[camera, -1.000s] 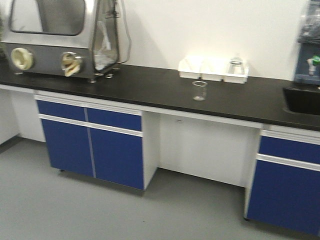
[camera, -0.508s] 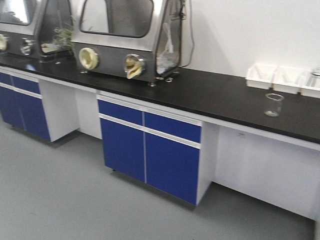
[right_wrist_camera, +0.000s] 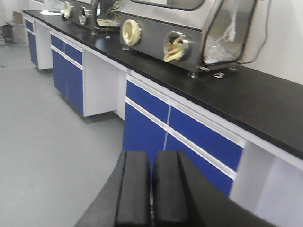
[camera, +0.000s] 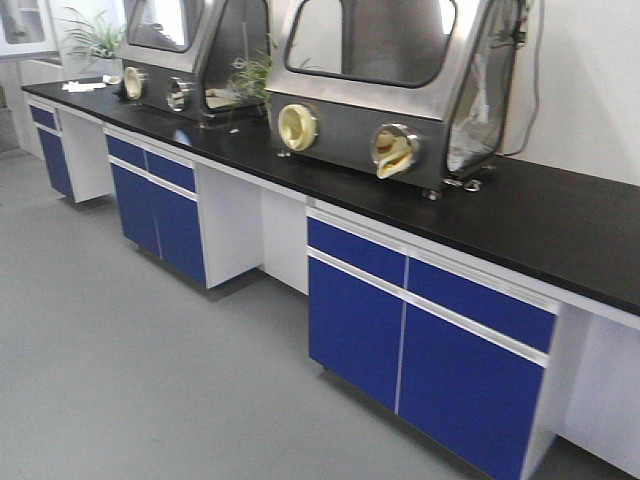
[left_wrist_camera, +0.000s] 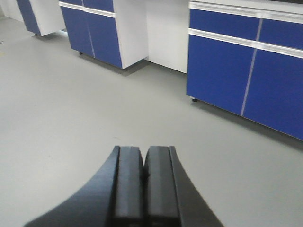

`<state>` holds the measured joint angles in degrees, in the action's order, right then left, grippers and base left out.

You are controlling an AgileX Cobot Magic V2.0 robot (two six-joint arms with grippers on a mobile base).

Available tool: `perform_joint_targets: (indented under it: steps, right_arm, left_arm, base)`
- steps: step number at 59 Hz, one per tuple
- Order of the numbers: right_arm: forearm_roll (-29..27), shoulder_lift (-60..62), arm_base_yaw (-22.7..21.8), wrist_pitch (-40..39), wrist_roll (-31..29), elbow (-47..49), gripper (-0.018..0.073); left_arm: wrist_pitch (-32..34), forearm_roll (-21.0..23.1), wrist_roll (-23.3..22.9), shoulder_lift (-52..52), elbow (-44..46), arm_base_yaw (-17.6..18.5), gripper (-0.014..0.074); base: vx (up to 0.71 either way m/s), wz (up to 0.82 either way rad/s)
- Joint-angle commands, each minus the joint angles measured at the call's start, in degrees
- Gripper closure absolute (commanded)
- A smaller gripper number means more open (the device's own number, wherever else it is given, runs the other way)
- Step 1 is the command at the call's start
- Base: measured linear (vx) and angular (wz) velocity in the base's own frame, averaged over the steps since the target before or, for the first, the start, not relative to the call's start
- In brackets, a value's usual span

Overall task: Grab transparent chemical and place on left bench
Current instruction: 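Drive the base along the bench past the glove boxes to the white bins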

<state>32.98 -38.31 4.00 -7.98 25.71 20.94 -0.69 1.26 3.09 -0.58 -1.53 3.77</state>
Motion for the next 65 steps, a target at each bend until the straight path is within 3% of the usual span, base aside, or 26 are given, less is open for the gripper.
perform_joint_targets:
  steps: [1, 27, 65]
  right_arm:
    - [0.1, 0.2, -0.1, -3.8, 0.0, 1.5, 0.0562]
    - [0.1, 0.2, -0.1, -3.7, 0.0, 1.5, 0.0562]
    - [0.1, 0.0, -0.1, -3.6, 0.0, 1.5, 0.0562]
  left_arm:
    - [4.5, 0.0, -0.4, -1.1, -0.9, 0.1, 0.06]
    - [4.5, 0.0, -0.4, -1.1, -0.9, 0.1, 0.06]
    - [4.5, 0.0, -0.4, -1.1, -0.9, 0.1, 0.06]
  base:
    - [0.41, 0.27]
    - [0.43, -0.02]
    - [0.4, -0.67]
